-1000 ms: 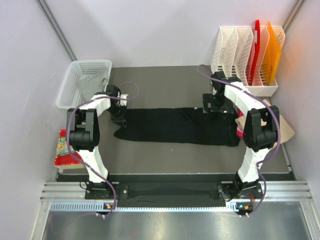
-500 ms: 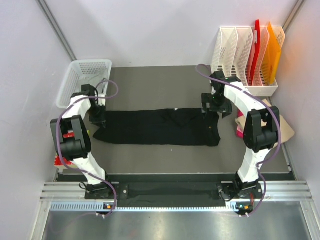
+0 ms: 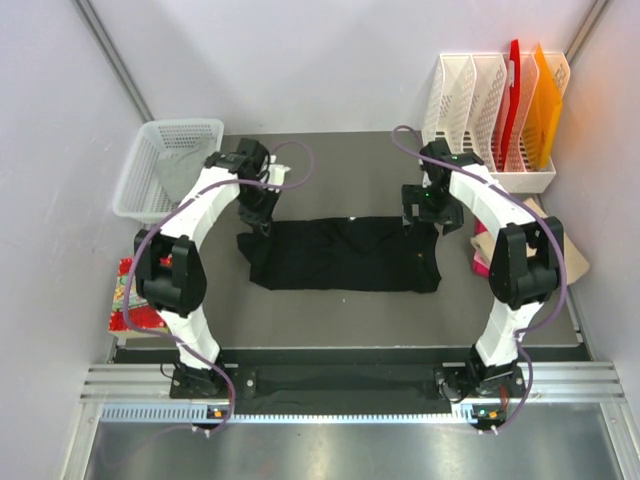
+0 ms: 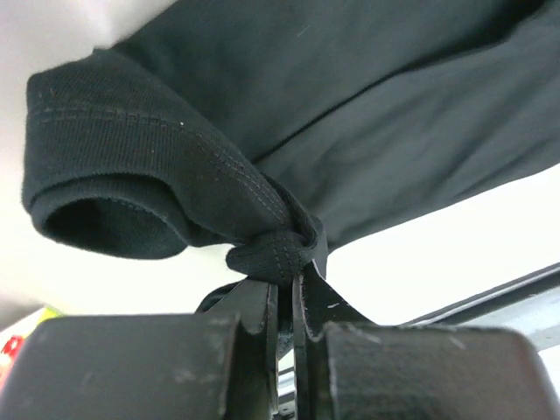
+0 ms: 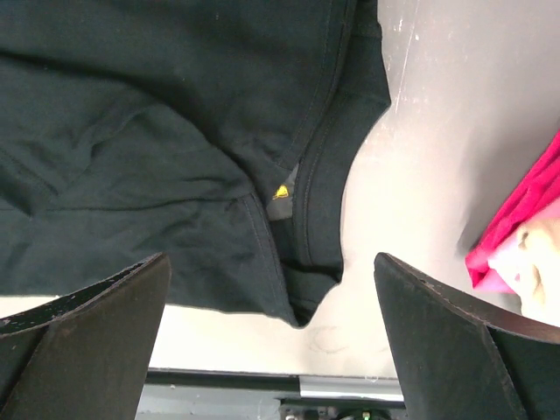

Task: Fold and stack the t-shirts
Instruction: Fold the folded rectangular tshirt in 1/3 of the way

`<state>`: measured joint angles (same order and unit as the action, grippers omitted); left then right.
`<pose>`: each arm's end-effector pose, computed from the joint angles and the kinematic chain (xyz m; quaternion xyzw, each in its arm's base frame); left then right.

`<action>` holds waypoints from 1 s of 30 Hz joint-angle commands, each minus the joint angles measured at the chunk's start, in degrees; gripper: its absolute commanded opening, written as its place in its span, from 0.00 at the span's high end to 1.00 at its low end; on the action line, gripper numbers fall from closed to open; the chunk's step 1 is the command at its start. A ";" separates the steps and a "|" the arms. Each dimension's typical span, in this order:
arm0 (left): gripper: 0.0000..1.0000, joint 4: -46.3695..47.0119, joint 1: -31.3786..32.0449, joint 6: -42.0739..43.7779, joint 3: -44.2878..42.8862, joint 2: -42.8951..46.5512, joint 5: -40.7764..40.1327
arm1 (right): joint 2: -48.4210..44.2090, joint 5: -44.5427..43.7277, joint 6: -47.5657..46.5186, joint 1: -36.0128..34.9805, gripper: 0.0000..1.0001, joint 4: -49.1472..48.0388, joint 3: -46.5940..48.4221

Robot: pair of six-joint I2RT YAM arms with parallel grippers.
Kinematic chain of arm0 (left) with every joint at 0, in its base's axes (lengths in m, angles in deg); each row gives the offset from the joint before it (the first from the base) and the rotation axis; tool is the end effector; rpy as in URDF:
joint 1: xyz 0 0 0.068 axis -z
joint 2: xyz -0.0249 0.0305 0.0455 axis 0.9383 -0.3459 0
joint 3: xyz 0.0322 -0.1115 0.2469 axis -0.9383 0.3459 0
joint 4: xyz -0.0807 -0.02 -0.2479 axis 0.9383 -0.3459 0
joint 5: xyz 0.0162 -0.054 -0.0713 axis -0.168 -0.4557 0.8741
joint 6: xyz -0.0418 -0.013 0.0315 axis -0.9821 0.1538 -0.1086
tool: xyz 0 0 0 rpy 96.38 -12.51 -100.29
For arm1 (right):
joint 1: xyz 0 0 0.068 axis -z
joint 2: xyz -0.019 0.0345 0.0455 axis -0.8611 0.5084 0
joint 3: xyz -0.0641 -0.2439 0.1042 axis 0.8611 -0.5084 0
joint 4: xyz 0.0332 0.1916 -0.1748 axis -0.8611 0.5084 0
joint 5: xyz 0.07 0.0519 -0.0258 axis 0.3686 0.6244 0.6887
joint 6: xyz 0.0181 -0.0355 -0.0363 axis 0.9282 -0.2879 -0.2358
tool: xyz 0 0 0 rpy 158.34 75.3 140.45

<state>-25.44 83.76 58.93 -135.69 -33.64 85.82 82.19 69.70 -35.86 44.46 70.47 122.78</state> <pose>0.3486 -0.0924 0.2718 0.2151 0.9641 -0.0802 0.1332 0.3556 0.0944 0.2471 -0.0025 0.9929 0.0192 0.1178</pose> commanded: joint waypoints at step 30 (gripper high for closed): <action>0.89 -3.70 25.38 -9.08 -25.03 -23.72 -0.82 | -8.05 -0.17 0.04 -0.66 0.00 -0.69 -3.57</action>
<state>-28.76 108.22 51.02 -156.94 -55.08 84.53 76.99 69.78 -35.84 44.46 70.12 118.38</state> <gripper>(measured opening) 0.048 0.996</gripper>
